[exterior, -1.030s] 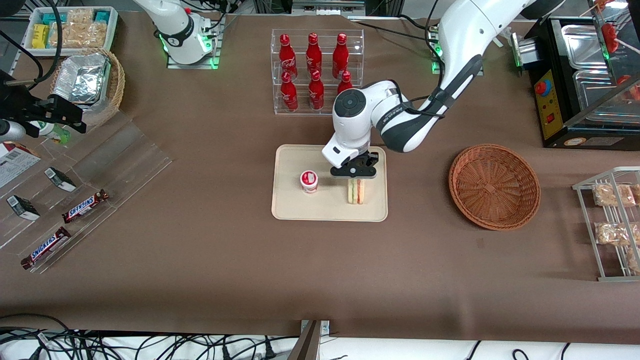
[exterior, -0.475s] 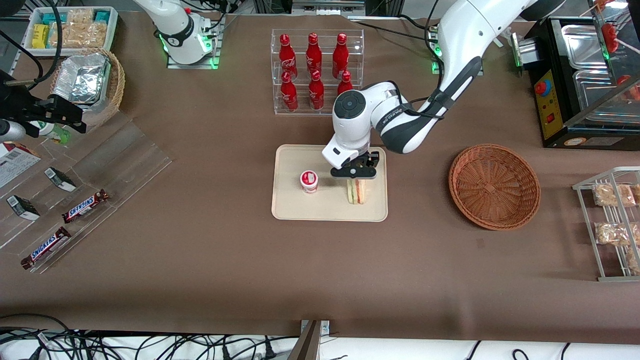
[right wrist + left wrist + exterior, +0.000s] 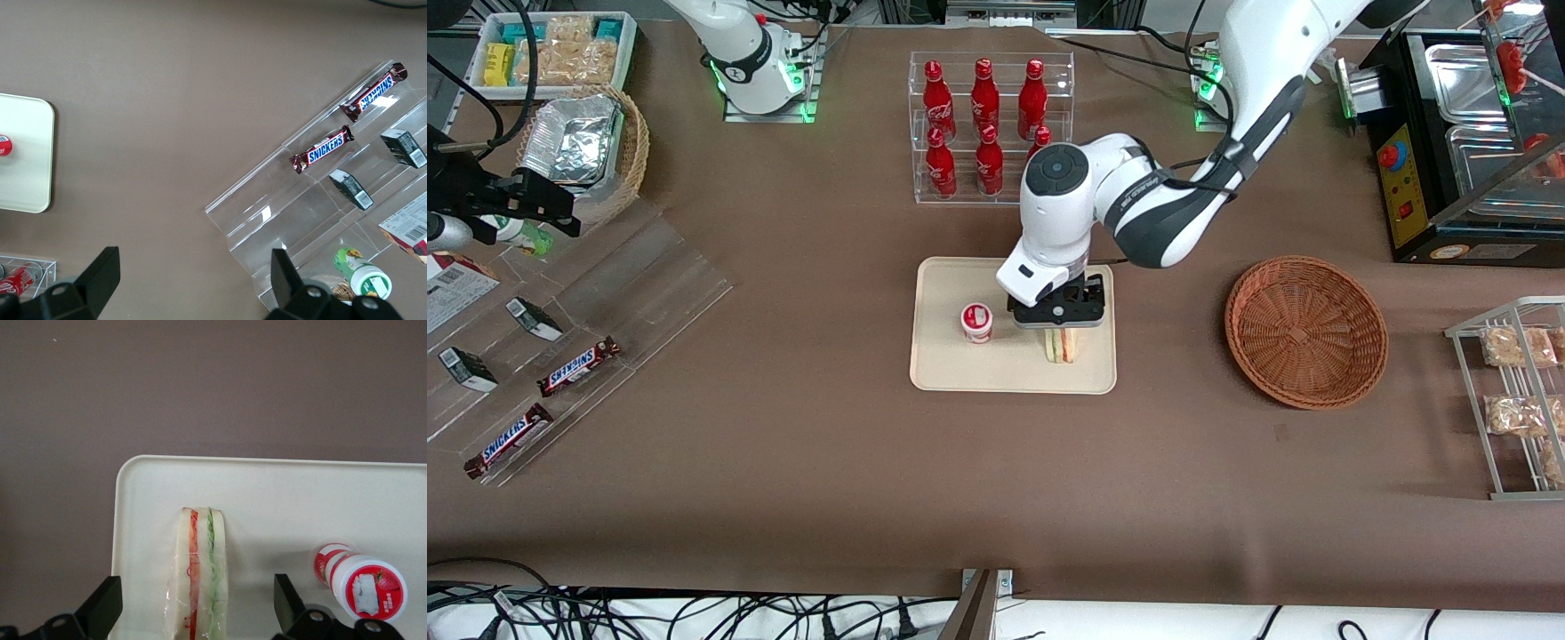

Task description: Place sandwich from basket to tray

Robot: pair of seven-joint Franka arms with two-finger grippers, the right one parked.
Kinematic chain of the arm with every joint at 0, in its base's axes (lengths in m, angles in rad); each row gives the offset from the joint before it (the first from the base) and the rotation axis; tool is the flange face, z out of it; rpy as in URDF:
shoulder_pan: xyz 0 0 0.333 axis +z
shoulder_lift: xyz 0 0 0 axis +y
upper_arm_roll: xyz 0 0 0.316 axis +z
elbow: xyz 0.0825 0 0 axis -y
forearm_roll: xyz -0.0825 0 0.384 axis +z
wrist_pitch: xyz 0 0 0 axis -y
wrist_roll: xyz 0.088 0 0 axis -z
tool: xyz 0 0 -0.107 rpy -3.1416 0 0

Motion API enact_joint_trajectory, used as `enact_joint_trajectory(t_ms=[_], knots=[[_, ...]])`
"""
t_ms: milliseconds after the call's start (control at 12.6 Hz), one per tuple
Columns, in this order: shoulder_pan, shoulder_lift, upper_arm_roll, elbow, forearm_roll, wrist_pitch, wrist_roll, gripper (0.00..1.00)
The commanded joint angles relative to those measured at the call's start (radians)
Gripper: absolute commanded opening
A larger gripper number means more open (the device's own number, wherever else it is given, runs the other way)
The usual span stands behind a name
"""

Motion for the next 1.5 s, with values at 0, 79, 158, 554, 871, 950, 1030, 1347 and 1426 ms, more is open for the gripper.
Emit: enact_joint_trajectory(t_ms=[0, 79, 158, 554, 871, 950, 1030, 1347, 1426], knots=[[0.033, -0.091, -0.001, 0.068, -0.075, -0.157, -0.009, 1.0], [0.075, -0.092, -0.007, 0.121, -0.117, -0.214, -0.002, 1.0], [0.089, -0.092, -0.009, 0.175, -0.15, -0.255, 0.0, 1.0], [0.184, -0.092, -0.003, 0.281, -0.181, -0.362, 0.142, 1.0], [0.319, -0.089, -0.006, 0.28, -0.2, -0.366, 0.305, 1.0], [0.366, -0.091, -0.01, 0.28, -0.221, -0.368, 0.39, 1.0], [0.403, -0.094, -0.004, 0.281, -0.29, -0.369, 0.482, 1.0], [0.342, -0.094, 0.231, 0.367, -0.461, -0.476, 0.818, 1.0], [0.31, -0.095, 0.29, 0.367, -0.479, -0.486, 0.88, 1.0]])
